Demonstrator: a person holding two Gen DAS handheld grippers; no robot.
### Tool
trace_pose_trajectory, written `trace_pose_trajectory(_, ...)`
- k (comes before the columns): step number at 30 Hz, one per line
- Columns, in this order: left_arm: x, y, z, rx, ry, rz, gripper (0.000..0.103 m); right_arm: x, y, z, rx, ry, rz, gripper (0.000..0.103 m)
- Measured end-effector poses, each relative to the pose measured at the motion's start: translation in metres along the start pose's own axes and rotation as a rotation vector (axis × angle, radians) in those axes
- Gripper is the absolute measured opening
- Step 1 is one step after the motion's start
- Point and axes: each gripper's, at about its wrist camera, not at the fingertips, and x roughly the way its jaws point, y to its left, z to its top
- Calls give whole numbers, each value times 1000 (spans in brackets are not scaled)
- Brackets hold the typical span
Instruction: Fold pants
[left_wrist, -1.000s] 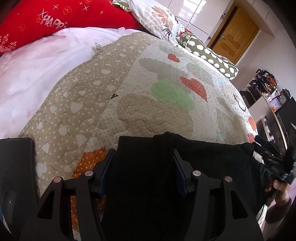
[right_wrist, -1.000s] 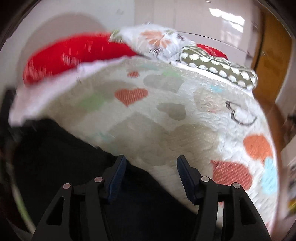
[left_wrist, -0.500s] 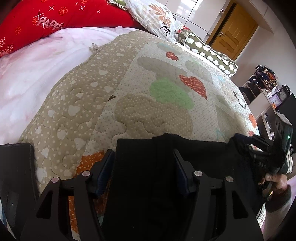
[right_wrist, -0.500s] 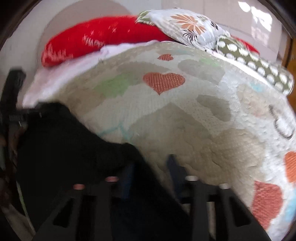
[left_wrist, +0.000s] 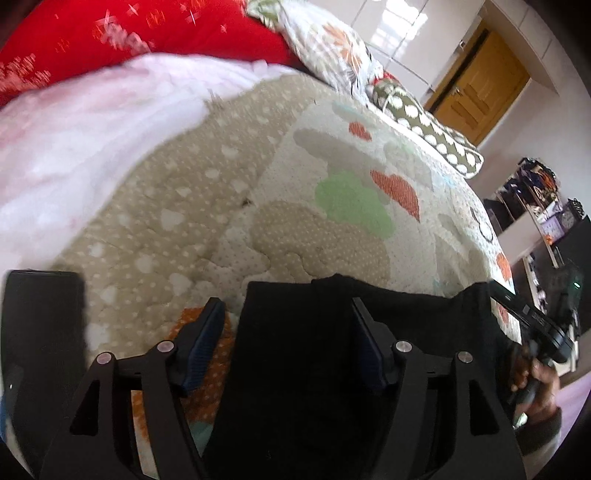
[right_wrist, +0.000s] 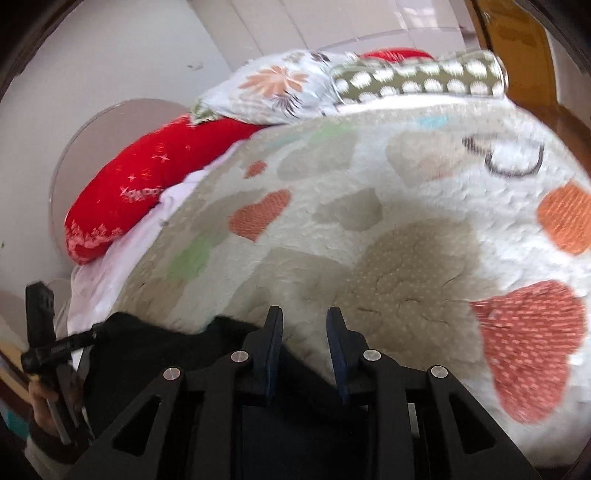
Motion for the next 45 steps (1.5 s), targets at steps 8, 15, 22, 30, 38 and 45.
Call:
trace_pose_trajectory(8,-26,-7,9,1,-87,38,73,5,75,-13,-224,47,-26,45)
trace_pose_trajectory(15,-1,-28,0,91,-34,73,73,42,65,-14,-170,104,-30,5)
trace_pose_trajectory(22,33,-23,10,62,1,162,75,60,39,-10,-68,92,-59,4)
trace_pose_trajectory(30,21,-19,5,43,-7,143,75,35,38,-11,-55,73,-77,10)
trace_pose_trajectory(38,-22,-38,-14,118,-67,133,75,-21,62,-43,-168,70,-86,45)
trace_pose_trajectory(45,-35,-60,-44,195,-86,135,75,-29,85,-86,-207,114,-64,46)
